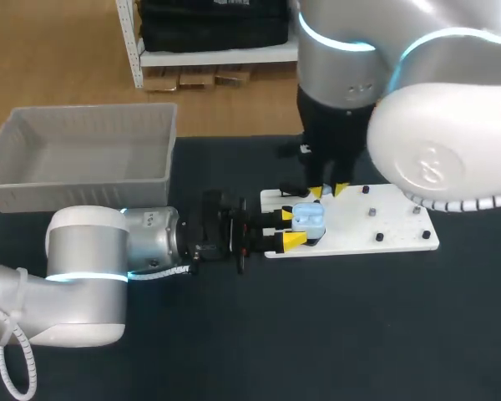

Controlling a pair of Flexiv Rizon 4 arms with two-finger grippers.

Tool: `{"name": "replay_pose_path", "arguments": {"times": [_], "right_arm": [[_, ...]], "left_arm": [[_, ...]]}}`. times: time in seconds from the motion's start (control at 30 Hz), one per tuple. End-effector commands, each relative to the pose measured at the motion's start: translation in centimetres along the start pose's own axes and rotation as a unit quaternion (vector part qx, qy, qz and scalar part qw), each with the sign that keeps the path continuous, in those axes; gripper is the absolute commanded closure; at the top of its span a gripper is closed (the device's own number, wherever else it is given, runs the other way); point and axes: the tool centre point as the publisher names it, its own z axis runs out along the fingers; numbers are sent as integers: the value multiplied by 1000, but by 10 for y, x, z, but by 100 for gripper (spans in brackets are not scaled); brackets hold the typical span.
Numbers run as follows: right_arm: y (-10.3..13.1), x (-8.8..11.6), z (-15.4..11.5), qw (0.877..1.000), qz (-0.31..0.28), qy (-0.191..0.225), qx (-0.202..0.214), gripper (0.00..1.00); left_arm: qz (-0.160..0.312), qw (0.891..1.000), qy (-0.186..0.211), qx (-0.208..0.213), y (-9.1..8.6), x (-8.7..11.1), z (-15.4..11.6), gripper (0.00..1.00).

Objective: Pick up each earbud case from the left stands, insert the matching earbuds, close the lid, and place the case in the box.

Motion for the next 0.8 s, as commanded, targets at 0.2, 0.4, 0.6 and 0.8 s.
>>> {"name": "replay_pose_path", "arguments": {"times": [0.2, 0.4, 0.6, 0.8], "right_arm": [[19, -4, -3, 1000, -13, 10, 12, 100], [26, -7, 0, 1000, -25, 9, 11, 100], [27, -8, 3, 999, -32, 5, 12, 100], [25, -10, 11, 999, -39, -1, 17, 100]], "left_arm": [[1, 1000, -1, -2, -1, 0, 0, 100], [1, 1000, -1, -2, -1, 0, 0, 100], [1, 1000, -1, -2, -1, 0, 0, 100], [1, 1000, -1, -2, -1, 0, 0, 100]]}}
